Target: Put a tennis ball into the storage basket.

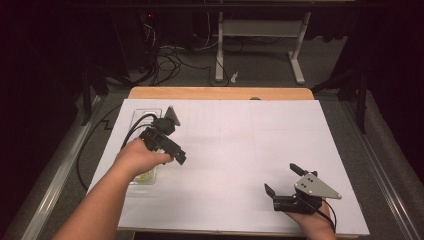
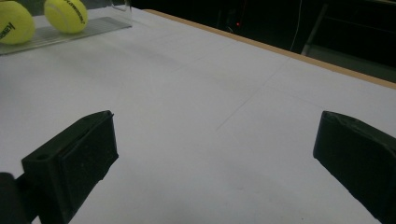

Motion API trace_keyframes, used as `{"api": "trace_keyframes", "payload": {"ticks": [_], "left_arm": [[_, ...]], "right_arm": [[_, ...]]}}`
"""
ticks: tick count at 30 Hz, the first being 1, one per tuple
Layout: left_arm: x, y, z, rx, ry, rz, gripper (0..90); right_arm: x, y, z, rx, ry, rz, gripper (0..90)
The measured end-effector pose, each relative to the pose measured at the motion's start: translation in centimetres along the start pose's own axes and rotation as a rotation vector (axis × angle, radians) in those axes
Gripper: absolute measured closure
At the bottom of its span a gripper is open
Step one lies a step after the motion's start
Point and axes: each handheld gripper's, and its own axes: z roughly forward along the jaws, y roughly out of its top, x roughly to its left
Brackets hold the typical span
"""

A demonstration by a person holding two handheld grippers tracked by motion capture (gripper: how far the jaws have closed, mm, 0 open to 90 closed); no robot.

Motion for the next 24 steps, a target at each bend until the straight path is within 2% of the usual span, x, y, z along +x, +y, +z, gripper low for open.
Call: {"api": "trace_keyframes", "payload": {"ticks": [6, 12, 19, 24], "left_arm": [[-1.4, -0.3, 0.6, 0.006, -0.011, 0.018, 0.8], [-2.0, -0.4, 0.9, 0.008, -0.018, 0.028, 0.7], [-2.1, -1.2, 1.6, 0.004, -0.037, 0.038, 0.7], [-1.7, -2.4, 2.9, 0.011, -0.054, 0.043, 0.8]], "right_arm": [[0.0, 0.0, 0.0, -0.001, 0.001, 0.003, 0.4], [0.0, 0.0, 0.0, 0.0, 0.001, 0.0, 0.4], [0.0, 0.0, 0.0, -0.001, 0.002, 0.0, 0.4], [0.1, 0.0, 0.0, -0.001, 0.002, 0.001, 0.4]]}}
